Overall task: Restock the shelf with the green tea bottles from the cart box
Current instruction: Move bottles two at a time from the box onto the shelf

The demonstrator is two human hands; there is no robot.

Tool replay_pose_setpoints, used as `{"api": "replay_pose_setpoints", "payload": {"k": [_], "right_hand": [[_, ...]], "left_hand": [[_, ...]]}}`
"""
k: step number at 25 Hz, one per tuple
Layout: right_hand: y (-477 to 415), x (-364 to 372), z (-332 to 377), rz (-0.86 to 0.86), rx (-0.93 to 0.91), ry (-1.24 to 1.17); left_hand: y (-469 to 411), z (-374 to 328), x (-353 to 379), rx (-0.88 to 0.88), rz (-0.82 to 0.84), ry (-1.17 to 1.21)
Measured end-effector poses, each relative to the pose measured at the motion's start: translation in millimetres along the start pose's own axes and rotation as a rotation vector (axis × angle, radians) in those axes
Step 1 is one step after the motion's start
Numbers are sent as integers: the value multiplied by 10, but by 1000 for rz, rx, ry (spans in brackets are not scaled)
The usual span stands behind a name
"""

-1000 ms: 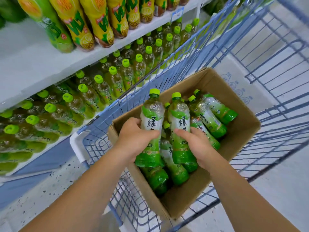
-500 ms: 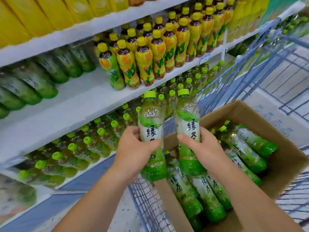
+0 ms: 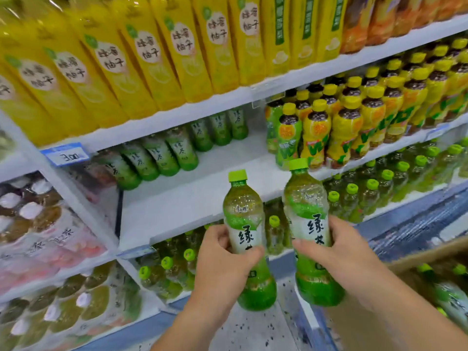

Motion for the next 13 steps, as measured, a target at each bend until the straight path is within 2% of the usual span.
{"api": "replay_pose_setpoints", "payload": {"k": [6, 13], "right_hand": [[-389, 973, 479, -97, -51, 113], [-1073, 1465, 857, -135, -116, 171]], "left_hand": [[-613, 208, -865, 32, -21, -13], [-1332, 428, -1061, 166, -103, 20]]}}
Point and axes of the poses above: each hand's wrist, its own y-axis away from the middle knuckle, its own x-axis out of the palm, z = x × y, the point moved 3 cm from there along -y, towards the middle knuckle, and after that the axes turned 11 degrees about x, right-handed, at the moved point
